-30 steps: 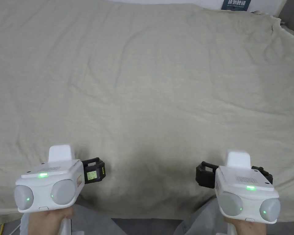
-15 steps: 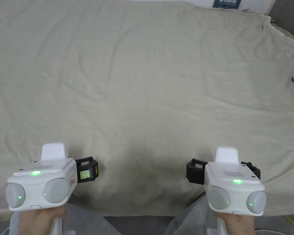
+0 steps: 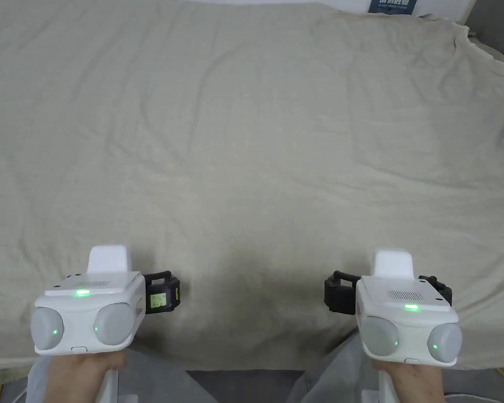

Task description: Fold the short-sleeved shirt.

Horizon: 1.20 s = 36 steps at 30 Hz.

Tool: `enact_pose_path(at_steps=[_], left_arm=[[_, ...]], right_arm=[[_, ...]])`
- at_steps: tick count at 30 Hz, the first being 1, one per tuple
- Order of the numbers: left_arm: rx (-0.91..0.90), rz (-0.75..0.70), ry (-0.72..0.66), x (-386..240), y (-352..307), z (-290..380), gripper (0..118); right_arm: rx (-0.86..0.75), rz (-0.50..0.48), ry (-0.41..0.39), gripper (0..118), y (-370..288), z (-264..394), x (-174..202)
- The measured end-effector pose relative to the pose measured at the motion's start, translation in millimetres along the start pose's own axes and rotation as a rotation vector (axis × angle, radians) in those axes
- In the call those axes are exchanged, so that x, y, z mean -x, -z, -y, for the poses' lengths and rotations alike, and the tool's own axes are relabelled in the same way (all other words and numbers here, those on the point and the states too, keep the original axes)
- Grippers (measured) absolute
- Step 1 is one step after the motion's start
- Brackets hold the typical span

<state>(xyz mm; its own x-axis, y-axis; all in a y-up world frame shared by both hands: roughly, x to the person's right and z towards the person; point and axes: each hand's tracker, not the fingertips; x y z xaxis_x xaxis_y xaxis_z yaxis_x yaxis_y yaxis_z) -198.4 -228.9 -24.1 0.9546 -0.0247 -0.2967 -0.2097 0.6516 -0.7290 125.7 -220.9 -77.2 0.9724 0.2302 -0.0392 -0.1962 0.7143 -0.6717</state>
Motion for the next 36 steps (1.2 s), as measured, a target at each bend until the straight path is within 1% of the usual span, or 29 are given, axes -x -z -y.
enact_pose_path(at_steps=[36], left_arm=[[0.015, -0.005, 0.037, -4.7, 1.7, 1.2, 118]], right_arm=[[0.006, 0.001, -0.017, 116, 0.2, 0.6, 2.5]])
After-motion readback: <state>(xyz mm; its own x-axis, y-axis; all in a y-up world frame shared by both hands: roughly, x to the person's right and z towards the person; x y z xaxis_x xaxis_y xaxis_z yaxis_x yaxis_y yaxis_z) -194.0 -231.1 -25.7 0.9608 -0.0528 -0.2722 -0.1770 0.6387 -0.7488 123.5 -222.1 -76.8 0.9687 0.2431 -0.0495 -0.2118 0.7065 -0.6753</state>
